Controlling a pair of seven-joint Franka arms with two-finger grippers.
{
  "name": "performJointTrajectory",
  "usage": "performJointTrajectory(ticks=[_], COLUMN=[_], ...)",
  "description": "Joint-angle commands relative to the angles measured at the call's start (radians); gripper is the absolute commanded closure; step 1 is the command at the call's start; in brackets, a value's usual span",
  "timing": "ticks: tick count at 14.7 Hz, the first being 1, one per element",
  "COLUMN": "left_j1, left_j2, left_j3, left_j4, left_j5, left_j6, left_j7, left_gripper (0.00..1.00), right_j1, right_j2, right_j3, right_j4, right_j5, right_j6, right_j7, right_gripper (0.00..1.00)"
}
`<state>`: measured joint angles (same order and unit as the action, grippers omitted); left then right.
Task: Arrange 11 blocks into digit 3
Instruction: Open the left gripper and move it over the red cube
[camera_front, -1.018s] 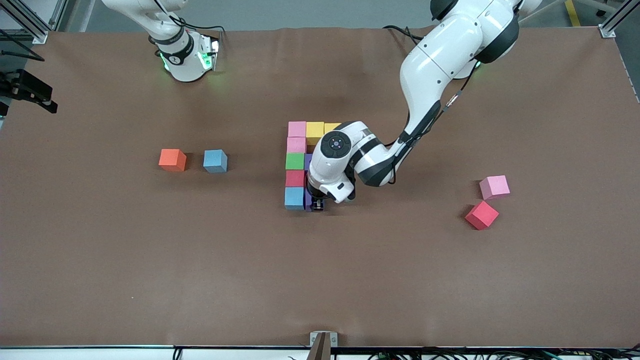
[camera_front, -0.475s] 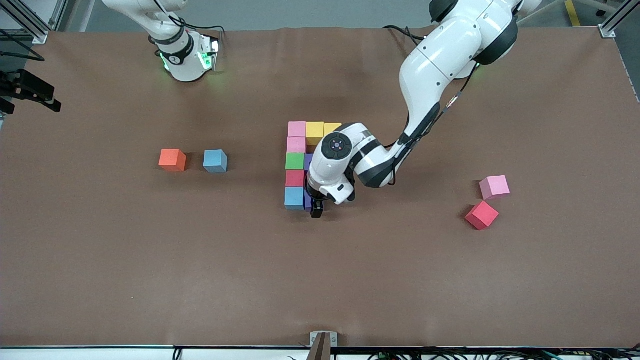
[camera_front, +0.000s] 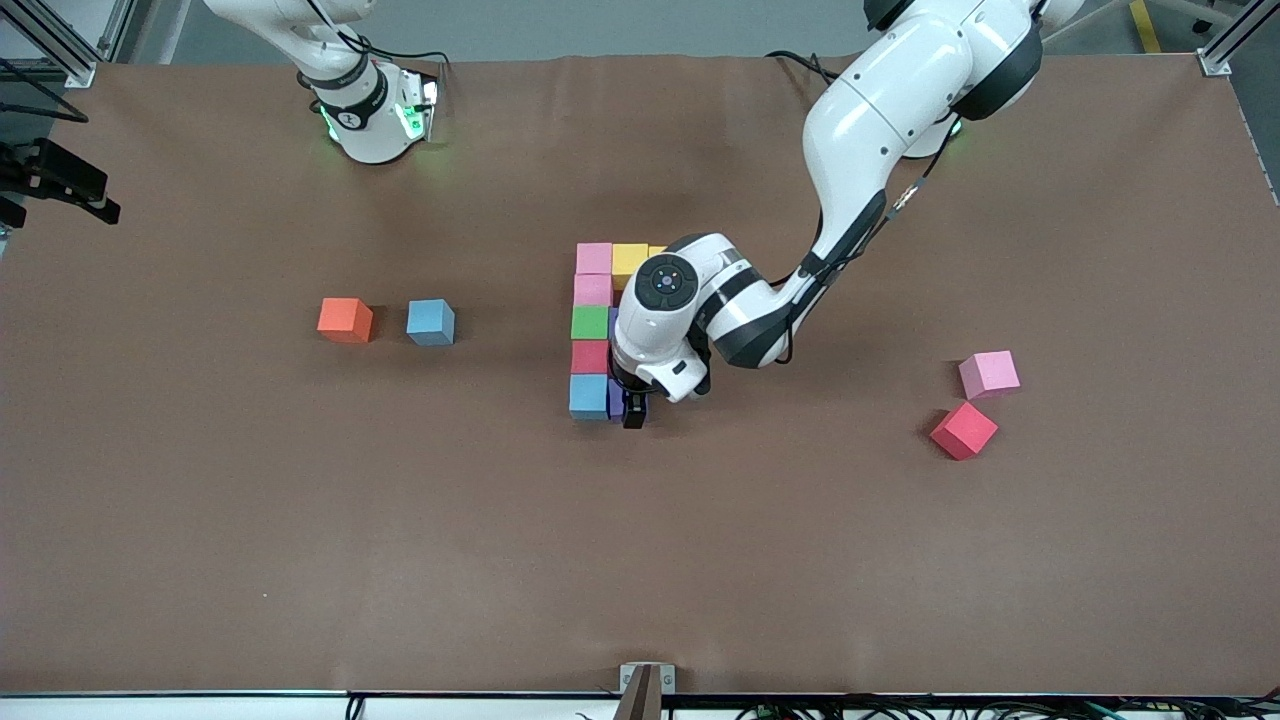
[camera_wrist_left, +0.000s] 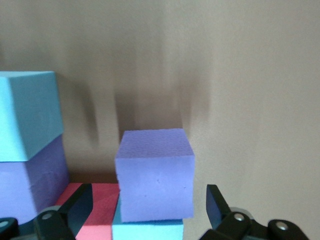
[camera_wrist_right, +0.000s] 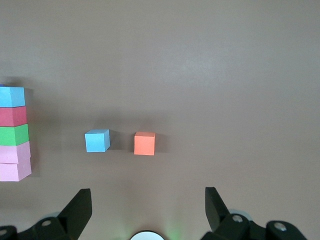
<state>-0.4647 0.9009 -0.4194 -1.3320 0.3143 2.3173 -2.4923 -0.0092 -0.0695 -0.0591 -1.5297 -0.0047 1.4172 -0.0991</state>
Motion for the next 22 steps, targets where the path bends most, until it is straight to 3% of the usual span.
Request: performJointTrajectory(ticks=[1,5,7,15,18,22], left_j1=[0.093,0.306,0.411,0.664,0.750,0.842], left_j2=[-0.082,-0.140,-0.181,-0.362,-0.392,-0.395], left_j3=[-0.067,-0.234,-0.288,-0.292,-0.291,-0.291], left_j4=[-0.045,-0.064,-0.119,-0.373,-0.464,-0.504], left_j5=[-0.024,-0.023,-0.014,0.083,0.127,0.143], left_j6=[-0.112,-0.361,-0.412,-0.340,-0.237,-0.233], left_j7=[0.048,0.264,0.401,0.841,0.958,1.140], left_gripper=[0.00,0.00,0.00,0.00,0.00,0.00], right_j1=[-0.005,-0.003,-0.003,-0.003,-0.003,-0.005], right_j2=[-0.032,-0.032,-0.033,-0.035,-0.033,-0.036], right_j3=[0.007,0.007,0.007,0.008,0.007,0.005], right_j4=[-0.032,-0.032,-0.032,-0.035,-0.033,-0.030], right_j5=[-0.014,-0.014,-0.014,-0.014,-0.014,-0.008], right_j6=[0.011,0.012,0.012,0.011,0.023,0.017], right_j7=[0.004,0.004,0.004,0.004,0.004,0.016], right_gripper=[0.00,0.00,0.00,0.00,0.00,0.00])
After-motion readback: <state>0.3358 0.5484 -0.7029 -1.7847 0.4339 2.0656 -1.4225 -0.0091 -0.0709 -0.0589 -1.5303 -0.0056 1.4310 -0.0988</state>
